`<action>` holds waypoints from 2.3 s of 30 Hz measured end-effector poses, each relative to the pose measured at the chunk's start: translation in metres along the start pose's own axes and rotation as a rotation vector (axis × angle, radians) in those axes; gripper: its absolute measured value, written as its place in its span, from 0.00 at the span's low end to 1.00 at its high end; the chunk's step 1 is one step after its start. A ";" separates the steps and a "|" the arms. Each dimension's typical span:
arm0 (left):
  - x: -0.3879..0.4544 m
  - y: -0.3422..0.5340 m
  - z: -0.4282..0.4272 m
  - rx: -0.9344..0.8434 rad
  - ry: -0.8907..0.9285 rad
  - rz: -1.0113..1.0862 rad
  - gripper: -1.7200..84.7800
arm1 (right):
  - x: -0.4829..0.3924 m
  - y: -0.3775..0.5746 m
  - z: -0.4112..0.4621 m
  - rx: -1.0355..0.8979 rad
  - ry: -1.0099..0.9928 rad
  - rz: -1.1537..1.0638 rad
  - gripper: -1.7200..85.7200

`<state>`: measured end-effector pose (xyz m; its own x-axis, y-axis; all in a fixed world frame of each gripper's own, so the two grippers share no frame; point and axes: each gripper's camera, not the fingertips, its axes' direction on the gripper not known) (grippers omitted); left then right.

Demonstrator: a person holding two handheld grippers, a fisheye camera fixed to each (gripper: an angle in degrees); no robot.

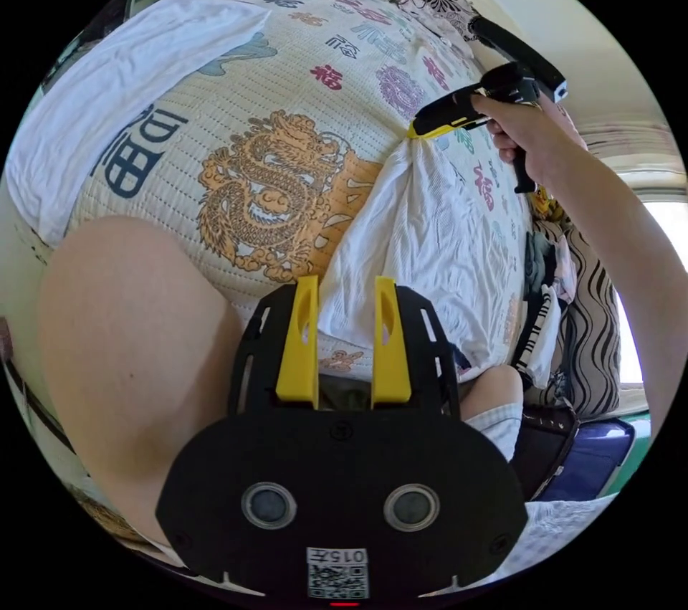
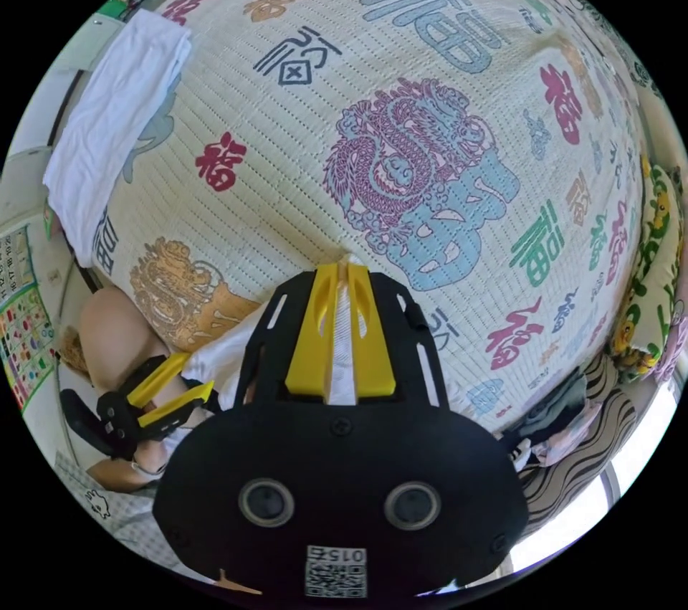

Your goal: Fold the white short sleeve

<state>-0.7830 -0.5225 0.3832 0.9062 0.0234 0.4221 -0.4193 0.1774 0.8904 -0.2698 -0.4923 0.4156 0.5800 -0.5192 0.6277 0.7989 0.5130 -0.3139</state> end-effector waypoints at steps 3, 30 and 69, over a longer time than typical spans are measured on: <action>-0.004 0.005 0.003 -0.001 0.015 -0.013 0.11 | 0.002 0.003 -0.005 0.012 0.036 -0.038 0.03; 0.268 0.150 0.112 -0.063 0.334 0.804 0.01 | 0.294 0.346 0.004 0.478 -0.469 0.334 0.02; 0.309 0.060 0.256 -0.150 0.061 0.923 0.12 | 0.186 0.588 0.056 0.265 -0.491 0.342 0.08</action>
<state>-0.5420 -0.7561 0.6110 0.2212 0.2692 0.9373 -0.9667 0.1877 0.1742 0.2986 -0.2489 0.3877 0.6043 0.0436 0.7956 0.4795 0.7775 -0.4069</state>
